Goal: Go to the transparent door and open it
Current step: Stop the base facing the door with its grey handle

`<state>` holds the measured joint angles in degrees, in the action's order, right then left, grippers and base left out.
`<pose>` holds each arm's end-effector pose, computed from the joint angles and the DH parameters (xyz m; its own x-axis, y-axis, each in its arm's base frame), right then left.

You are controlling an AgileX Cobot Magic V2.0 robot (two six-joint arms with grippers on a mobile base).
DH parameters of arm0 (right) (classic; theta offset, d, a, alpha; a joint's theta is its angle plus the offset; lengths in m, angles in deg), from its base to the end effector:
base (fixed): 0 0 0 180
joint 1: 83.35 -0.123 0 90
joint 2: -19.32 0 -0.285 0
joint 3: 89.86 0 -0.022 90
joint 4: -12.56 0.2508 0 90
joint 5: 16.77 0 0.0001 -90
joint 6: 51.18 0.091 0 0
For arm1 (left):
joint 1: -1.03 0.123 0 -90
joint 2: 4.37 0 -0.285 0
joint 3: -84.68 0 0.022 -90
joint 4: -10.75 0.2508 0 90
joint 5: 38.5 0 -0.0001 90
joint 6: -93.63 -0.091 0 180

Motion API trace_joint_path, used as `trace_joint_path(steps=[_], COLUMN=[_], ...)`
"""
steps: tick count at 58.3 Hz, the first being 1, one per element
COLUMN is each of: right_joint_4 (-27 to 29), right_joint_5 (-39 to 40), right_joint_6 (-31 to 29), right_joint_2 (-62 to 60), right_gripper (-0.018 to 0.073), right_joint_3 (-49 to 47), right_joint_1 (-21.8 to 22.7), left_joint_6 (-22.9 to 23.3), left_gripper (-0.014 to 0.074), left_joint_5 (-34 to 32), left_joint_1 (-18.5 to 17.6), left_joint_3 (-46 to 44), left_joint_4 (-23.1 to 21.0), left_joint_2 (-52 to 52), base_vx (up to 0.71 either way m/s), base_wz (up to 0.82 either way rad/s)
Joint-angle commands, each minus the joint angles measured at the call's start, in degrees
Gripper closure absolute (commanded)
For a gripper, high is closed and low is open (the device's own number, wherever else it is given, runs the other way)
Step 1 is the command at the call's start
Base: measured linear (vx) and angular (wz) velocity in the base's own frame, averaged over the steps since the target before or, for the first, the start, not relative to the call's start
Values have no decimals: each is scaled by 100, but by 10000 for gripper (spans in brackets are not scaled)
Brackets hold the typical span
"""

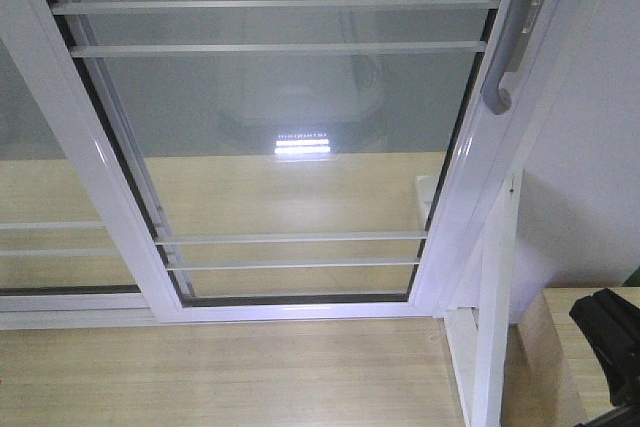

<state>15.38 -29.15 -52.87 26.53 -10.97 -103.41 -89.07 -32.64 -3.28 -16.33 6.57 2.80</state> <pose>0.0522 0.0201 0.1843 -0.1448 -0.0331 -0.9889 -0.3502 0.9365 0.0199 0.0567 -0.0050 0.1940 -0.0370 -0.0227 -0.9991 0.0817 0.9963 -0.0257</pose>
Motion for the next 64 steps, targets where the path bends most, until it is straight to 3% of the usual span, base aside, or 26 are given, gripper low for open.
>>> trace_joint_path(steps=[1,52,64], right_joint_4=[-2,-2,-9], right_joint_5=[453,479,1146], right_joint_6=[-40,-45,-50], right_joint_2=[-58,-31,-31], right_gripper=[565,565,565], right_joint_3=[21,21,21], right_joint_1=[20,18,18], left_joint_6=[51,51,5], left_gripper=[603,603,603], left_joint_5=[-479,-478,-586], left_joint_1=[-31,-25,-25], left_joint_3=[64,55,55], left_joint_4=[-54,-54,-13], left_joint_2=[-79,-87,-87], base_vx=[3,0,0], base_wz=[4,0,0])
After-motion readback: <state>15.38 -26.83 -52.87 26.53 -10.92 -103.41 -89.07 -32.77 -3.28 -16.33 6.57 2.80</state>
